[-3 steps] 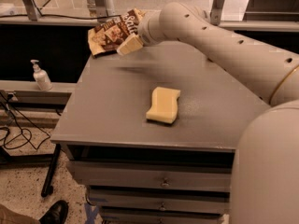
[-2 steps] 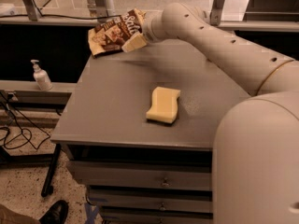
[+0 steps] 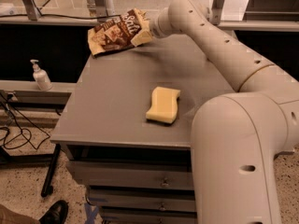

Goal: Move brown chip bag near sponge

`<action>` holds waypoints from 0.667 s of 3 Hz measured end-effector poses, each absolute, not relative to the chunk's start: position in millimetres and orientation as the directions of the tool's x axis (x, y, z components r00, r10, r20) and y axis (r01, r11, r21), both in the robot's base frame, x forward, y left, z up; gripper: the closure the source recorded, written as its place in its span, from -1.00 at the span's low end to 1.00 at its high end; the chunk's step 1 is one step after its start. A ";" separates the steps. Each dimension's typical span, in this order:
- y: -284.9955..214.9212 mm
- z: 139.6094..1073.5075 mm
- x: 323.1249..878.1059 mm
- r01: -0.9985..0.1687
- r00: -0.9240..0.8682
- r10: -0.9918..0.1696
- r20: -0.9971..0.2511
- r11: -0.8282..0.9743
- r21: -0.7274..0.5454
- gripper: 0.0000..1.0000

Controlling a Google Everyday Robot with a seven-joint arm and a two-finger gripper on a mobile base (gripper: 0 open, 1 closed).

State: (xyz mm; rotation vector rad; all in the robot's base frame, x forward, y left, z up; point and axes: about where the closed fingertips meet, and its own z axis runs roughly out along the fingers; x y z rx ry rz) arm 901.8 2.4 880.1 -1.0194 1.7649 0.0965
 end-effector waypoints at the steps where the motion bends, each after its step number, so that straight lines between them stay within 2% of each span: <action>1: 2.7 879.1 906.1 -0.686 -0.083 -0.577 -0.812 0.625 -0.373 -0.17; 2: -3.7 888.1 899.1 -0.694 -0.065 -0.575 -0.816 0.613 -0.377 0.30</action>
Offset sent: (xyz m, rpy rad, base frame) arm -0.0164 -0.0217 0.0266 0.0202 -0.0206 0.0591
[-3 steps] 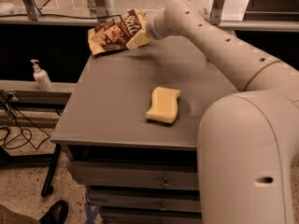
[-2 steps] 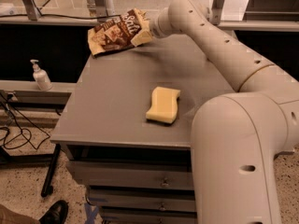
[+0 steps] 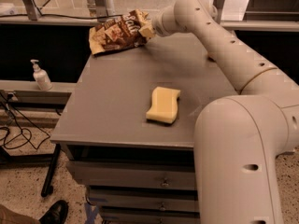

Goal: Move brown chip bag near sponge

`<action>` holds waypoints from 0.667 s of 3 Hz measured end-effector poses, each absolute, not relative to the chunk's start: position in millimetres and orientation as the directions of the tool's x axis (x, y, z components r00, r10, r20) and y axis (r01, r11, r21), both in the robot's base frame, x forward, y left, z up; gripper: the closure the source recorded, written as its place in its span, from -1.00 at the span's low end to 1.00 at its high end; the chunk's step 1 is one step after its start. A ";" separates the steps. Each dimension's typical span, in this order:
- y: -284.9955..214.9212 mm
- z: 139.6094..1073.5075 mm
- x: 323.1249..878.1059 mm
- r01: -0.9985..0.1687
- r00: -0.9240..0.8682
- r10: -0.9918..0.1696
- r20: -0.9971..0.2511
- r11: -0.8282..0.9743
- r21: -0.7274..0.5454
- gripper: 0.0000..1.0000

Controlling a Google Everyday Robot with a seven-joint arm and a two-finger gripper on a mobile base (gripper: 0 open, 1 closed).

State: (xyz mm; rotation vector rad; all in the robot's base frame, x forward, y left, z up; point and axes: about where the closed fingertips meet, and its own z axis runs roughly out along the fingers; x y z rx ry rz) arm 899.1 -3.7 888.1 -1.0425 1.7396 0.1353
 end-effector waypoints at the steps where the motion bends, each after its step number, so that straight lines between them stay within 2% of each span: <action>1: -9.7 903.2 876.1 -0.710 -0.047 -0.565 -0.824 0.599 -0.370 0.76; 2: -8.2 917.3 840.5 -0.745 -0.031 -0.551 -0.834 0.569 -0.348 1.00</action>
Offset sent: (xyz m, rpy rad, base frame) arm -0.1127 -0.0082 0.0533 0.0605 0.0275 0.1435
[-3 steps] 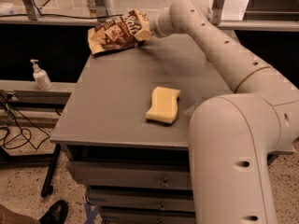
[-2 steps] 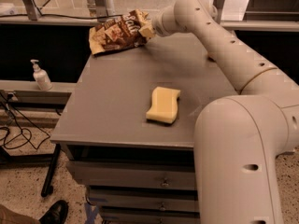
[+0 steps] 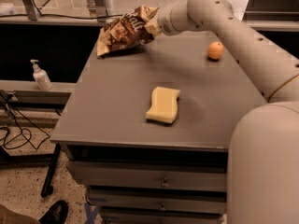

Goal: Move brown chip bag near sponge

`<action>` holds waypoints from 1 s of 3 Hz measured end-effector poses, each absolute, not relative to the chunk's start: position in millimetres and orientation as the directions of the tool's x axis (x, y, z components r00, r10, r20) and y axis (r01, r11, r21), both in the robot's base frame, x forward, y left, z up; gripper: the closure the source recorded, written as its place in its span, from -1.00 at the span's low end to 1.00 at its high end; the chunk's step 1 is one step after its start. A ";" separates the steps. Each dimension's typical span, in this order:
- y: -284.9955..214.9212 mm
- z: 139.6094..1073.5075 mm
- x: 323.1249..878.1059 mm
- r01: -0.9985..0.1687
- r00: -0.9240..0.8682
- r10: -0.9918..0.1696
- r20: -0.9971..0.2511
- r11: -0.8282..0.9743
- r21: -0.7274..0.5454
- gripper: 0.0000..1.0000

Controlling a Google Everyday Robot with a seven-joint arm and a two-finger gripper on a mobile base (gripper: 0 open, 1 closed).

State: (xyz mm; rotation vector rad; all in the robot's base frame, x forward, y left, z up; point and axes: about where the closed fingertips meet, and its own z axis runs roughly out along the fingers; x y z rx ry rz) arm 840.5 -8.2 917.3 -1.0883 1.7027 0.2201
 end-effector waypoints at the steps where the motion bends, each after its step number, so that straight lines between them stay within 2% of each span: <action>1: -2.1 922.0 803.6 -0.793 -0.027 -0.534 -0.845 0.525 -0.307 1.00; 3: 16.3 920.4 730.7 -0.890 0.004 -0.515 -0.857 0.389 -0.238 1.00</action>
Offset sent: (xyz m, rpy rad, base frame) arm -0.1274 0.0267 0.0087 0.0507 0.1114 0.2709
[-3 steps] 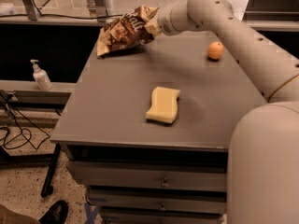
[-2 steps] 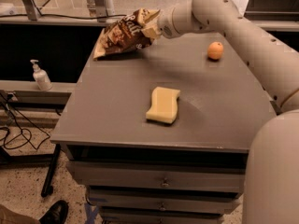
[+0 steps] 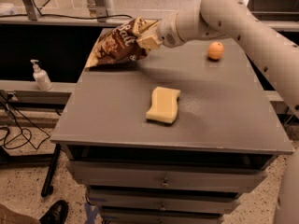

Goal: Move brown chip bag near sponge

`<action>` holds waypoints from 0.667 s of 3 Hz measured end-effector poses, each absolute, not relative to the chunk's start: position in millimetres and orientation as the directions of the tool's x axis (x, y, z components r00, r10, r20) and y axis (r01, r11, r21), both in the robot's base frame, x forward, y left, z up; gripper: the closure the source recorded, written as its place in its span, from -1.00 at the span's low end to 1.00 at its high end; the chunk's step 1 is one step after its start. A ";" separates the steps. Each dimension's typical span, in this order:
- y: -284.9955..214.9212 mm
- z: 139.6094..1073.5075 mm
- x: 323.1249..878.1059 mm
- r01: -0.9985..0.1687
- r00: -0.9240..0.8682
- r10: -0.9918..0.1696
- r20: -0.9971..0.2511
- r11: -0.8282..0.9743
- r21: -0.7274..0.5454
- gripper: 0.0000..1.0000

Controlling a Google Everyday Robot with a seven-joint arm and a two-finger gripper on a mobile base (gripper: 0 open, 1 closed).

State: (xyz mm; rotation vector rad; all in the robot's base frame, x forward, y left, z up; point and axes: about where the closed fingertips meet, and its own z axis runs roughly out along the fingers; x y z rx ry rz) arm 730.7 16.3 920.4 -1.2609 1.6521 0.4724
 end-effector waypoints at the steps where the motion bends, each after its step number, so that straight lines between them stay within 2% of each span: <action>1: 3.1 926.0 701.9 -0.911 0.019 -0.531 -0.847 0.341 -0.234 1.00; 2: -25.9 928.0 682.3 -0.921 0.020 -0.572 -0.820 0.309 -0.239 1.00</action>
Offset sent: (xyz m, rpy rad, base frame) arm -0.0734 -0.0856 0.0119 -0.1349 0.0421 0.0888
